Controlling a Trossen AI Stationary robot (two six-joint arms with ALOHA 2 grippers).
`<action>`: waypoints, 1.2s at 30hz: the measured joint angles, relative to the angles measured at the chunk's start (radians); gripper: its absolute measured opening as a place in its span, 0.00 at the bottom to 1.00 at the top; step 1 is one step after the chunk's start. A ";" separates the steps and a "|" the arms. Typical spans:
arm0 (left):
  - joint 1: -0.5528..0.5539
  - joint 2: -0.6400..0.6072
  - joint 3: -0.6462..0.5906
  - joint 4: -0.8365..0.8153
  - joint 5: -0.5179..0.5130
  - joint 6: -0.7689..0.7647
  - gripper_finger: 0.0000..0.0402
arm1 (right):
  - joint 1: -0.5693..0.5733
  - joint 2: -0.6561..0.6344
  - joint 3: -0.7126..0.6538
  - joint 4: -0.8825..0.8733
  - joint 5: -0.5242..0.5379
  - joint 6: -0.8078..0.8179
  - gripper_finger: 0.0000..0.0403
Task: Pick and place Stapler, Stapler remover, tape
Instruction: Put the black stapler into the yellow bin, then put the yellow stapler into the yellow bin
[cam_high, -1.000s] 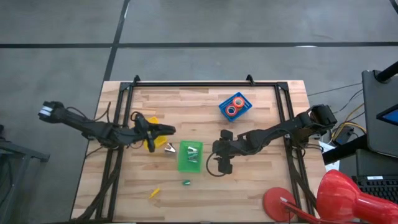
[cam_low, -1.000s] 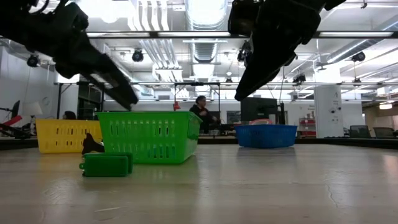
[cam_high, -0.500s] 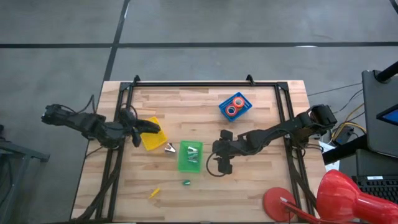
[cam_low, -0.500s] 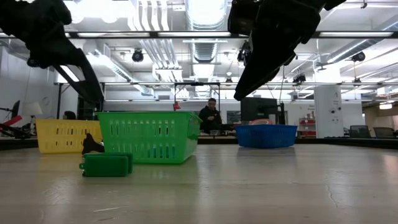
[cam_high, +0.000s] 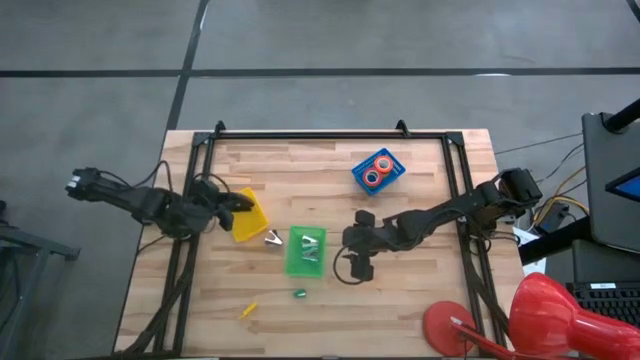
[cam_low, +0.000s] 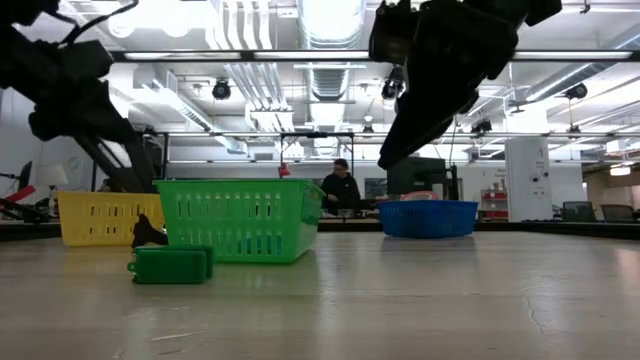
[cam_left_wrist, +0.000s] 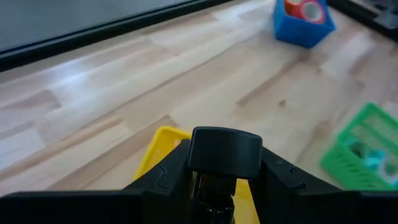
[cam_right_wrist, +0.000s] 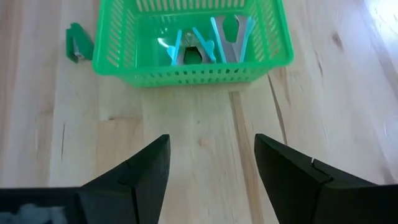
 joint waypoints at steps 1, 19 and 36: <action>0.000 0.007 -0.009 -0.001 -0.011 -0.009 0.32 | 0.000 0.000 -0.004 0.000 0.000 0.001 0.56; 0.002 0.133 -0.105 0.073 -0.111 -0.128 0.39 | 0.000 0.000 -0.012 0.034 -0.001 0.001 0.56; 0.002 0.150 -0.132 0.249 0.033 -0.199 0.50 | 0.000 0.000 -0.012 0.041 -0.001 -0.004 0.56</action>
